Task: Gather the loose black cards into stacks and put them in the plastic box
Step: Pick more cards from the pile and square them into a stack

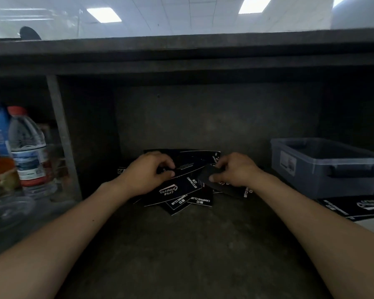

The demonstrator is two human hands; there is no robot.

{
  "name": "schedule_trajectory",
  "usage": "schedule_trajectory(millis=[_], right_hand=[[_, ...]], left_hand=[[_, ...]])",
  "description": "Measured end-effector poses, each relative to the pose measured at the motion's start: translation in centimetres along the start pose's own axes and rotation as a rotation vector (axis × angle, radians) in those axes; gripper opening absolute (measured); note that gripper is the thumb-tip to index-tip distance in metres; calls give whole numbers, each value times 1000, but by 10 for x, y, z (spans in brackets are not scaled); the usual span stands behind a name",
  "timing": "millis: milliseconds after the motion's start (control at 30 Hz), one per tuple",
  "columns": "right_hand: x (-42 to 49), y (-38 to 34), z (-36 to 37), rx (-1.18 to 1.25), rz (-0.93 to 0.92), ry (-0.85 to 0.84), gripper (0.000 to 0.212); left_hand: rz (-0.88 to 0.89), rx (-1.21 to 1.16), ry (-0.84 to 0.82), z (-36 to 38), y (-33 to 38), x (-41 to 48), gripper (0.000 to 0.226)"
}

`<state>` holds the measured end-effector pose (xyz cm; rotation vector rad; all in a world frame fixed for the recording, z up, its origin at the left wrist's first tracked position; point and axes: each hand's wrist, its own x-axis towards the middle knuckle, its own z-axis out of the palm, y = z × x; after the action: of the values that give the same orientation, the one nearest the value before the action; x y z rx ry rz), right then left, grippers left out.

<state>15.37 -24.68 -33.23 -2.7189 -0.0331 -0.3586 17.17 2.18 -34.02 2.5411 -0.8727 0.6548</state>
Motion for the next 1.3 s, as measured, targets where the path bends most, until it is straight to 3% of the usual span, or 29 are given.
schedule_trajectory(millis=[133,267,333,467,567,667,767,900,1000,1167,1300], right_hand=[[2,-4,-5,616,120,98,16],[-3,-19,-8,1256,149,80,36],[-7,-26,-3,1373,132,-16,42],[-14,-30,6,1262,99,-271,38],[-16,-27,9,771,-46,-158,27],[-18,-27,16,715,-160,-47,32],[-20,-28,22,497,-260,-12,58],[-26,-28,24,295,-294,-137,106],[-25,-32,19,196,-318,-158,88],[-24,-28,2,127,-197,-291,62],[-20,-14,-9,445,-53,-298,38]], left_hand=[[-237,-396,96,-6,15,1,23],[-377,-705,-11,-18,29,0,52],[-373,-722,-89,-20,32,-2,50],[-371,-703,-79,-21,28,-2,35],[-359,-672,-65,-28,19,-4,36],[-276,-576,-98,-29,15,-5,31],[-259,-497,-91,-29,4,-7,22],[-385,-533,-38,-35,-20,-13,22],[-393,-642,31,-30,-29,-19,30],[-274,-600,-50,-21,-24,-20,37],[-218,-612,-28,-24,-15,-18,36]])
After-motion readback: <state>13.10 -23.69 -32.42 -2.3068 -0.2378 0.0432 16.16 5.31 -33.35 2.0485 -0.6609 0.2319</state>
